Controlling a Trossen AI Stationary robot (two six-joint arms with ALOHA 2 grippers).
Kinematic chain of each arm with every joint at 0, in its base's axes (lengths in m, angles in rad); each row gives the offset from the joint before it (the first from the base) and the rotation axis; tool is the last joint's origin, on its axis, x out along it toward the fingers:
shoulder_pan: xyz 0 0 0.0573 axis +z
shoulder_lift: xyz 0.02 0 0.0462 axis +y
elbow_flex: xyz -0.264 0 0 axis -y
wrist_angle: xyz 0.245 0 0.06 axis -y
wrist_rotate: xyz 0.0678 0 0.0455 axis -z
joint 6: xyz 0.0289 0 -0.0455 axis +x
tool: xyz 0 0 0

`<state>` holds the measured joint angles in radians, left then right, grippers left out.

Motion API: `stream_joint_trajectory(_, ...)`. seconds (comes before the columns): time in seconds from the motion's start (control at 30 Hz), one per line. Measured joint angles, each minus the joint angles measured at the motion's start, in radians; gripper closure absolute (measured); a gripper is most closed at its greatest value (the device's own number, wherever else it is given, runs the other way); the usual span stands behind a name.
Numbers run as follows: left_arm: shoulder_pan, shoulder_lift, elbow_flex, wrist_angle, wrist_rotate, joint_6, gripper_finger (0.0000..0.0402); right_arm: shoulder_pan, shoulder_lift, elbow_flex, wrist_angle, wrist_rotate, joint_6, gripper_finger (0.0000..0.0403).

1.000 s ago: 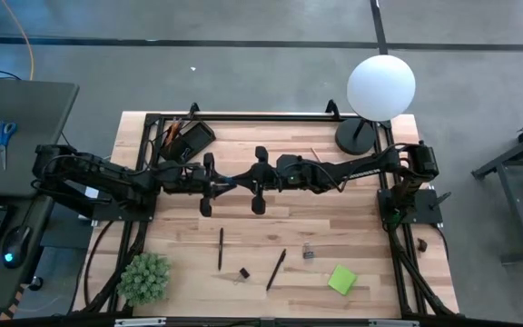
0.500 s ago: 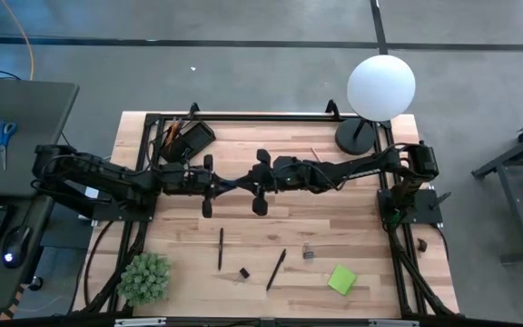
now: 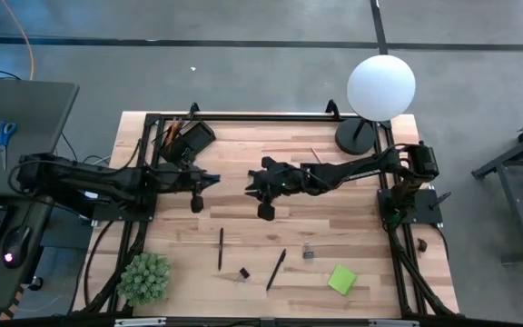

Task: Pick and place office supplies into organizer
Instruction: Put the blue eraser into the black desk organizer

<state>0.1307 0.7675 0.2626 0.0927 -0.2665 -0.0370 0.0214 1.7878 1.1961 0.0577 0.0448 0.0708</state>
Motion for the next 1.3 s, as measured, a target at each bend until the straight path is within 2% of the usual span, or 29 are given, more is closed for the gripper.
stream_joint_trajectory(0.2,0.0,-0.114,0.02,-0.198,-0.17,-0.128,0.04,0.038,0.0,0.0,-0.101,-0.014,-0.004,0.035)
stream_joint_trajectory(0.33,0.001,-0.128,0.16,-0.523,-0.282,-0.242,0.04,0.075,0.0,0.0,-0.117,-0.06,-0.057,0.0352)
stream_joint_trajectory(0.5,0.002,-0.06,0.348,-0.945,-0.392,-0.447,0.04,0.117,0.0,0.0,-0.117,-0.081,-0.14,0.035)
stream_joint_trajectory(0.6,0.022,-0.017,0.413,-1.046,-0.378,-0.51,0.0401,0.132,0.0,0.0,-0.128,-0.108,-0.187,0.0354)
stream_joint_trajectory(0.7,0.066,0.047,0.457,-1.124,-0.323,-0.559,0.0401,0.142,0.0,0.0,-0.142,-0.137,-0.236,0.0356)
stream_joint_trajectory(0.93,0.257,0.248,0.489,-1.192,-0.175,-0.552,0.0401,0.144,0.0,0.0,-0.151,-0.18,-0.345,0.0351)
stream_joint_trajectory(1.1,0.367,0.381,0.489,-1.193,-0.182,-0.515,0.0392,0.136,0.0,0.0,-0.161,-0.187,-0.388,0.0352)
stream_joint_trajectory(1.3,0.436,0.449,0.489,-1.188,-0.18,-0.501,0.0383,0.122,0.0,0.0,-0.192,-0.235,-0.394,0.0356)
